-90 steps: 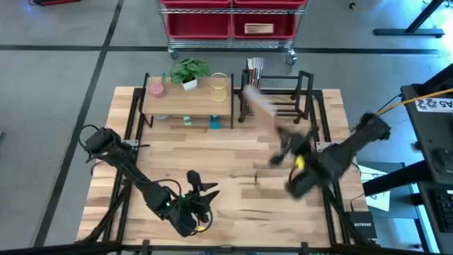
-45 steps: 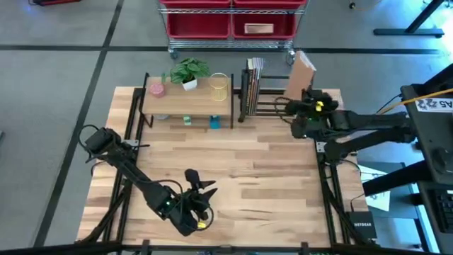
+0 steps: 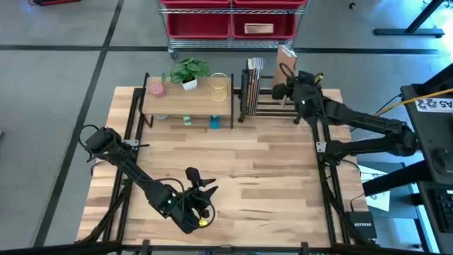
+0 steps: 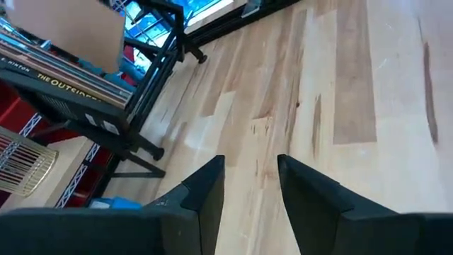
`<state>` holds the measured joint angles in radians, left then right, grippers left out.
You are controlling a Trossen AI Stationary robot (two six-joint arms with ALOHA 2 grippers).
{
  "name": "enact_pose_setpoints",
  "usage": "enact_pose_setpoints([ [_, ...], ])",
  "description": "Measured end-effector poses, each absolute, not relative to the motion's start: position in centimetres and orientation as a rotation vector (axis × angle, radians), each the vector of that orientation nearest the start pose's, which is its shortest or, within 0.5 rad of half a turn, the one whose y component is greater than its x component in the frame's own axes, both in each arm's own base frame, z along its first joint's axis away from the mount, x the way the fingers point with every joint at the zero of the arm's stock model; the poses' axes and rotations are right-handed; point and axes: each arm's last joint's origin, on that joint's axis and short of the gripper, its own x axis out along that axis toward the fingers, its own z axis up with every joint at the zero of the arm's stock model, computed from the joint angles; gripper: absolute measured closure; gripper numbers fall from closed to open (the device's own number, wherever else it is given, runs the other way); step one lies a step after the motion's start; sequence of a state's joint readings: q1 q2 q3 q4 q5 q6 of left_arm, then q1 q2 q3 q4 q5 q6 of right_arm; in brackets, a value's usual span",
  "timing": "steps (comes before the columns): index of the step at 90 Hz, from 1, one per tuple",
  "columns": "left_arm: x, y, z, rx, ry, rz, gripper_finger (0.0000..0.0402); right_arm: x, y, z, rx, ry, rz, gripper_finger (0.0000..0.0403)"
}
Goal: Stock shelves
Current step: Put the red purple book on the bookshelf
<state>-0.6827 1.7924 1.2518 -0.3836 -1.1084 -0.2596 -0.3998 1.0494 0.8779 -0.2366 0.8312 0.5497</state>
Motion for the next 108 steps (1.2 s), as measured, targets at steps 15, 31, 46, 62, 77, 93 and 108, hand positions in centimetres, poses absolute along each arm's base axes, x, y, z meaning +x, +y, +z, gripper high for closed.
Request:
enact_pose_setpoints([
  [15,30.2,-21.2,22.2,0.473,0.521,0.458,0.0282,20.9,-12.2,29.1,0.398,0.121,-1.262,0.0403],
  [31,30.2,-21.1,22.2,0.472,0.521,0.460,0.0282,22.4,-13.0,27.6,0.390,0.150,-1.277,0.0402],
  [46,30.2,-21.1,22.2,0.472,0.522,0.460,0.0282,23.3,-13.3,26.8,0.398,0.168,-1.257,0.0401],
  [62,30.2,-21.1,22.2,0.468,0.520,0.462,0.0282,23.6,-13.3,26.6,0.413,0.182,-1.215,0.0401],
  [77,30.2,-21.1,22.2,0.467,0.520,0.462,0.0282,23.6,-13.3,26.6,0.417,0.190,-1.201,0.0400],
  [93,30.2,-21.1,22.2,0.466,0.520,0.462,0.0282,23.8,-13.2,26.3,0.430,0.215,-1.165,0.0391],
  [108,30.3,-21.1,22.2,0.466,0.520,0.462,0.0282,23.8,-13.2,26.2,0.433,0.228,-1.159,0.0351],
])
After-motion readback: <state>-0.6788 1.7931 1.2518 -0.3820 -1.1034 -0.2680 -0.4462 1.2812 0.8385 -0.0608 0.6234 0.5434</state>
